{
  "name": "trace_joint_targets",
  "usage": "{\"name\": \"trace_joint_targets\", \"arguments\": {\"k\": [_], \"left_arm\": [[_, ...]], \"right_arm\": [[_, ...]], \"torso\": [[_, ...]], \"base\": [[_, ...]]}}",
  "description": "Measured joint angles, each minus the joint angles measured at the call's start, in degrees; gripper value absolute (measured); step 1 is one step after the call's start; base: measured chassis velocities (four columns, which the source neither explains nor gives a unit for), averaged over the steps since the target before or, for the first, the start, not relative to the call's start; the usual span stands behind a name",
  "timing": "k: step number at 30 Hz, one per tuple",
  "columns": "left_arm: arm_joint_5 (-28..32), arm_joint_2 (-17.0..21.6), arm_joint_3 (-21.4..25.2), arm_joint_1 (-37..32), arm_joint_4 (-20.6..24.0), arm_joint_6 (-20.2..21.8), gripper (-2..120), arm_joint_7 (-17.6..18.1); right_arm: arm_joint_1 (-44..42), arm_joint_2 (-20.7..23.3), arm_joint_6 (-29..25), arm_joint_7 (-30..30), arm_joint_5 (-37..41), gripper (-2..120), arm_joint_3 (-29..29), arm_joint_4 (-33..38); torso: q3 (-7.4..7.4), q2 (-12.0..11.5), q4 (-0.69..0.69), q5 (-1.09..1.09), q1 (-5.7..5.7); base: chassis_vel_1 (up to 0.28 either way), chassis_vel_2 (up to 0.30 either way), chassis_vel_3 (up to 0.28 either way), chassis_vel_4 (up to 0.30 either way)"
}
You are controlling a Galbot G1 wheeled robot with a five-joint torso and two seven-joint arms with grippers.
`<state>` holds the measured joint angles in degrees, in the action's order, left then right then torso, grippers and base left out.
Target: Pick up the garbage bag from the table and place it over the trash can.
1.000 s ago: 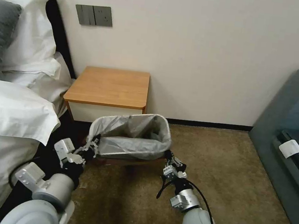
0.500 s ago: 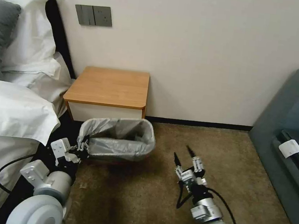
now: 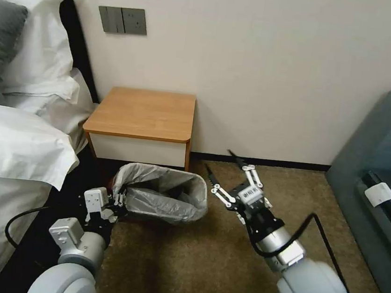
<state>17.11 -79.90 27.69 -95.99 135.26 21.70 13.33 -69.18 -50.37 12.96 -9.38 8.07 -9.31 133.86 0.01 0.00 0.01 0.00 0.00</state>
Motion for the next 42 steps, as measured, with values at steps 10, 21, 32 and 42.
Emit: {"name": "trace_joint_targets", "arguments": {"k": [10,21,32,42], "left_arm": [[-13.8,-0.2,-3.3,-0.7,-1.4,-3.9,11,-5.7],[-15.6,-0.9,-5.2,-1.2,-1.7,-4.8,11,-6.2],[-14.4,-1.0,-4.6,-0.3,-1.2,-5.1,11,-7.0],[-15.5,-1.7,-6.9,-1.4,-0.5,-5.3,11,-7.2]], "right_arm": [[12.3,12.6,8.0,-1.3,11.7,4,11.9,-4.7],[23.5,8.2,10.6,-2.2,11.5,0,25.2,-13.0],[37.5,-1.6,13.2,-0.4,12.7,0,40.6,-24.3],[46.1,-8.9,13.6,-0.2,12.7,0,49.9,-35.5]], "torso": [[0.00,0.0,-0.02,0.01,0.00],[0.00,0.0,-0.01,0.00,0.00],[0.00,0.0,-0.01,-0.01,0.00],[0.00,0.0,-0.01,0.00,0.00]], "base": [[0.000,0.000,0.000,0.000],[0.000,0.000,0.000,0.000],[0.000,0.000,0.000,0.000],[0.000,0.000,0.000,0.000]]}}
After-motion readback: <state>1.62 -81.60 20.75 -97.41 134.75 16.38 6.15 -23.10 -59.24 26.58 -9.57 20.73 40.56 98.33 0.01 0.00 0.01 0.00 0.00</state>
